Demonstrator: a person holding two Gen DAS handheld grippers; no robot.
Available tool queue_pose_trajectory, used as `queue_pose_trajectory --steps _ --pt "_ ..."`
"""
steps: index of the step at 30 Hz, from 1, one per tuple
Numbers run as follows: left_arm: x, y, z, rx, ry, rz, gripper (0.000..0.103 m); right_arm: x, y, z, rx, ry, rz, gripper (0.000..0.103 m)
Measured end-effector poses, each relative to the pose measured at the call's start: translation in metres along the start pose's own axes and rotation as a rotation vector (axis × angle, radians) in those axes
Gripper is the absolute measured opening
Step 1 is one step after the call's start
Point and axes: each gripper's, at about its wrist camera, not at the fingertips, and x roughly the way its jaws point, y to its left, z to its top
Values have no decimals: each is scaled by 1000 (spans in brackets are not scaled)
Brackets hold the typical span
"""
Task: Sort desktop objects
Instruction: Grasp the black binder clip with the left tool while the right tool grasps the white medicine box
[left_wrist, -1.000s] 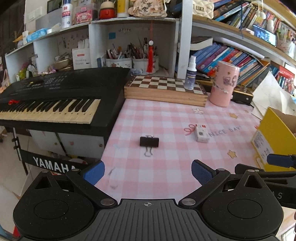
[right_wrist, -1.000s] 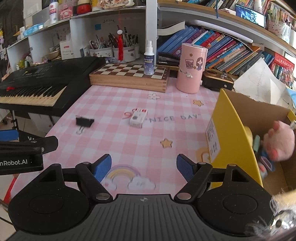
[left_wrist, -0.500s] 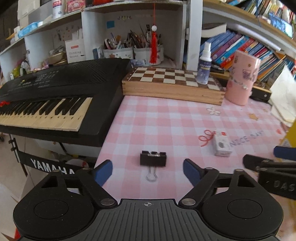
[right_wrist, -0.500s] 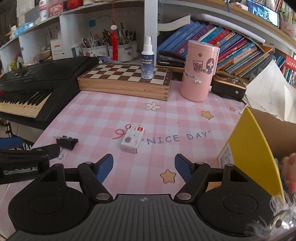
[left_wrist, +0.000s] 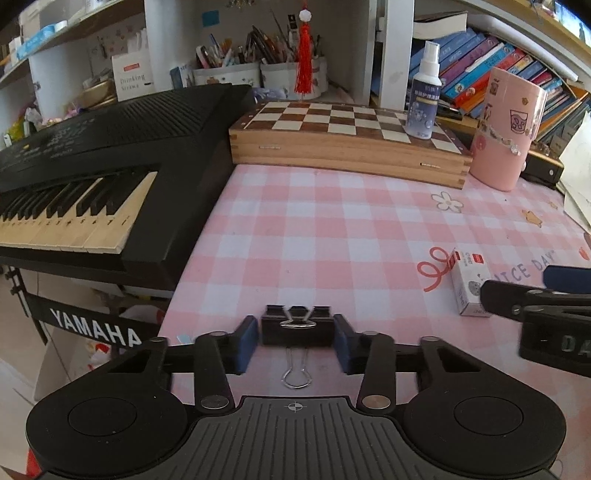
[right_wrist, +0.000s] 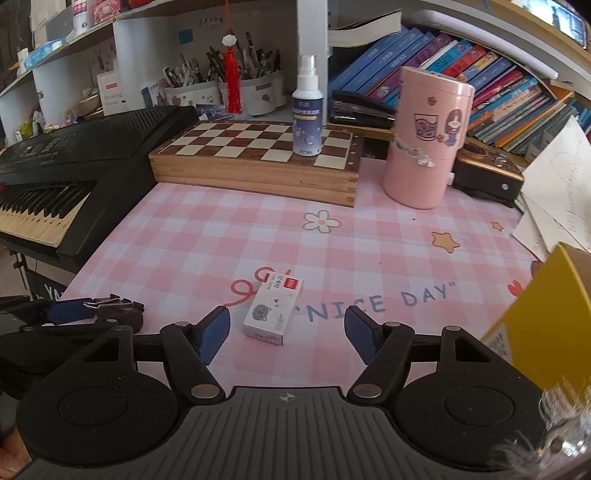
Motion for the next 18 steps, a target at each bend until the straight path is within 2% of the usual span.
queue_pose_trajectory --steps 7,12,18 --pt "-13 3 1 -25 -10 -19 38 19 5 3 -22 10 4 63" --pt "-30 10 2 -66 -15 -31 38 36 6 6 -38 22 -9 54" --pt "-46 10 -1 -65 -28 -35 38 45 4 3 -40 38 -2 46"
